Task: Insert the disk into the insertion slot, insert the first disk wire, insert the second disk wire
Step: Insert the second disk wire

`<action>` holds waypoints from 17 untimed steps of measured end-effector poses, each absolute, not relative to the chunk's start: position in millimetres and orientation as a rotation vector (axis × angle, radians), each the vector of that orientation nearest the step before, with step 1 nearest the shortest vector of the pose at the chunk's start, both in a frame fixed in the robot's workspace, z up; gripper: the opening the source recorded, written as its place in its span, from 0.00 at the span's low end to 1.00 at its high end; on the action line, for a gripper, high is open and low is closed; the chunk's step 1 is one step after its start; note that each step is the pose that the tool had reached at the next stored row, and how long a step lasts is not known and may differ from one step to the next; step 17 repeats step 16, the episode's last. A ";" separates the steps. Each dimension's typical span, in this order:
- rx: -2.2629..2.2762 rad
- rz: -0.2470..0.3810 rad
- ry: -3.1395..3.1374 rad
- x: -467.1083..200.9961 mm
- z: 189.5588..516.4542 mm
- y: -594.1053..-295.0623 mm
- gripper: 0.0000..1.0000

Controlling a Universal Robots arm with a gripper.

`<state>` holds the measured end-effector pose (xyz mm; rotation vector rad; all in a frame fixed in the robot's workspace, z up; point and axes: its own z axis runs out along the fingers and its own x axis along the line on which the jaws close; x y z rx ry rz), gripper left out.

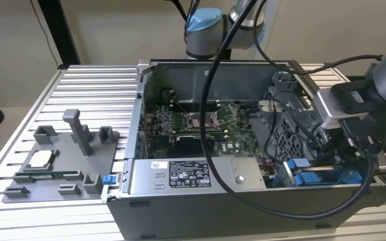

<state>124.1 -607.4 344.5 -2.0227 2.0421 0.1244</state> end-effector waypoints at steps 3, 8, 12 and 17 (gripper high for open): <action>-2.023 0.124 2.042 124.1 357.5 -607.4 1.00; -2.023 0.124 2.042 124.0 372.4 -607.4 1.00; -2.023 0.124 2.042 124.1 374.9 -607.4 1.00; -2.023 0.124 2.042 124.1 375.3 -607.4 1.00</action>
